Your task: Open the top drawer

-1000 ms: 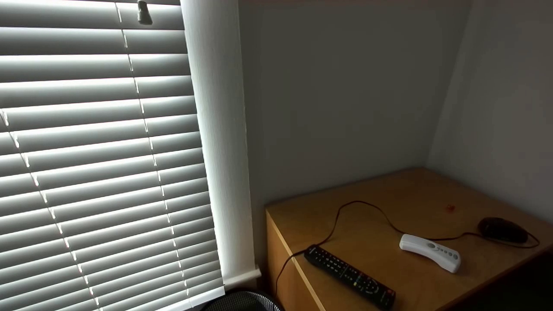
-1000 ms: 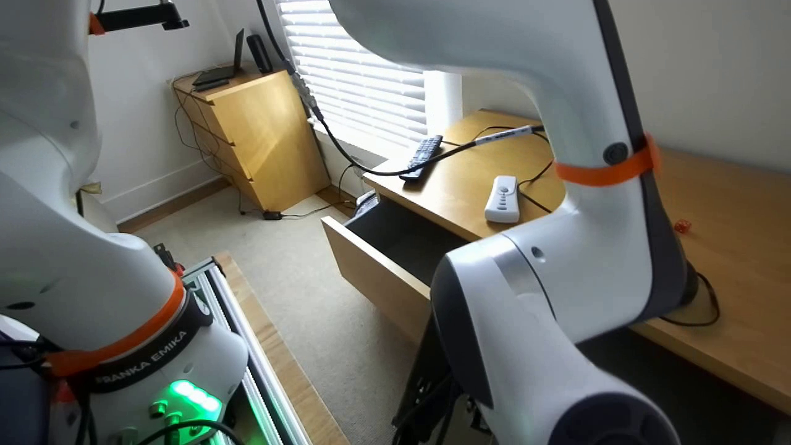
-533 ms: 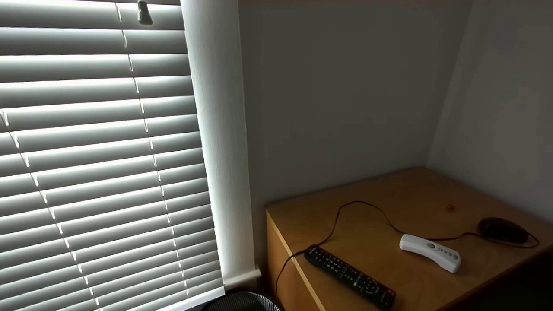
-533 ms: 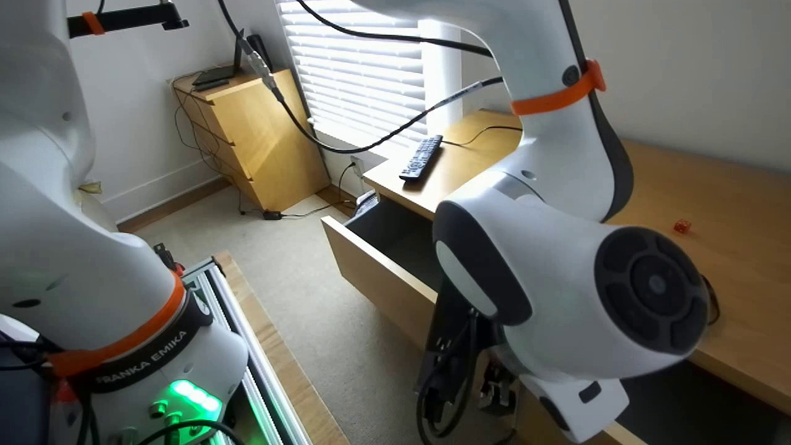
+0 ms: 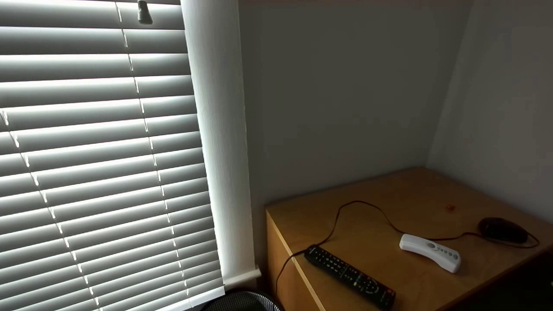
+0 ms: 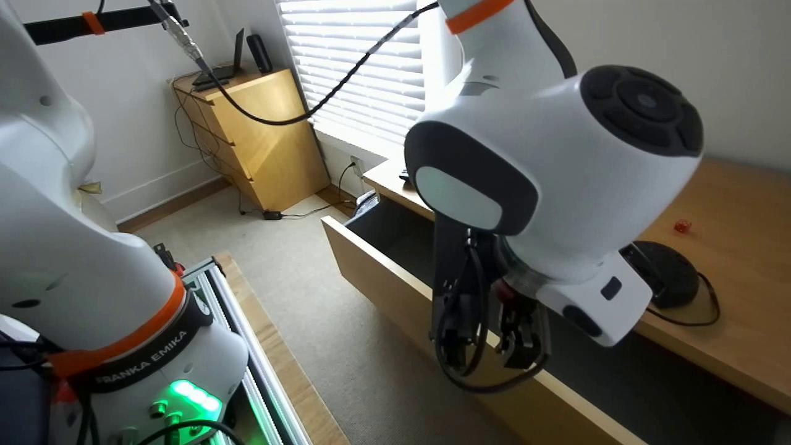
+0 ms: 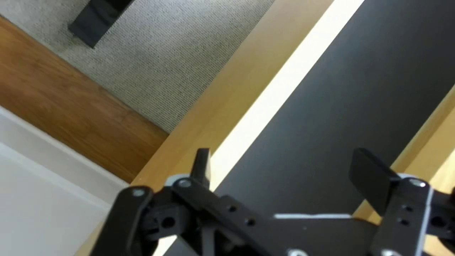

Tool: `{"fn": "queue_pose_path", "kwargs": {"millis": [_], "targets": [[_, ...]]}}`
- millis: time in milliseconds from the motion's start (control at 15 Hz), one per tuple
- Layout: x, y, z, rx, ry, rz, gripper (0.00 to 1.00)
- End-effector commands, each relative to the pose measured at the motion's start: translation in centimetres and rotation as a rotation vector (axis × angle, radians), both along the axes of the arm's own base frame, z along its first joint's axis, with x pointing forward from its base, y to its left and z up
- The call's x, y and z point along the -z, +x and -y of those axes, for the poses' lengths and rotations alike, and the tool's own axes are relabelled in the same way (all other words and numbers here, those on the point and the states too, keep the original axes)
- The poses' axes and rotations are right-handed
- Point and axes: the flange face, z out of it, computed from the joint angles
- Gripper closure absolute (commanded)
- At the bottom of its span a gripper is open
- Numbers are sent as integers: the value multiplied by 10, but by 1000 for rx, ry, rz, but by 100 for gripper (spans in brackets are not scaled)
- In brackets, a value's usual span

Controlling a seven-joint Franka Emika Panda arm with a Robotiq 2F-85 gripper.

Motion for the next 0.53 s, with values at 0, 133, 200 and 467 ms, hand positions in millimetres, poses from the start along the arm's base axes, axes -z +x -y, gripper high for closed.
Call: {"fn": "queue_pose_path", "kwargs": {"millis": [0,133,200,467], "targets": [[-15,-9,-24,-120,-102,61,25],[-14,-10,-36,-182,-156,115,42],[-15,-10,-41,-218,-182,145,49],[-15,-8,-51,-333,-249,237,81]]}}
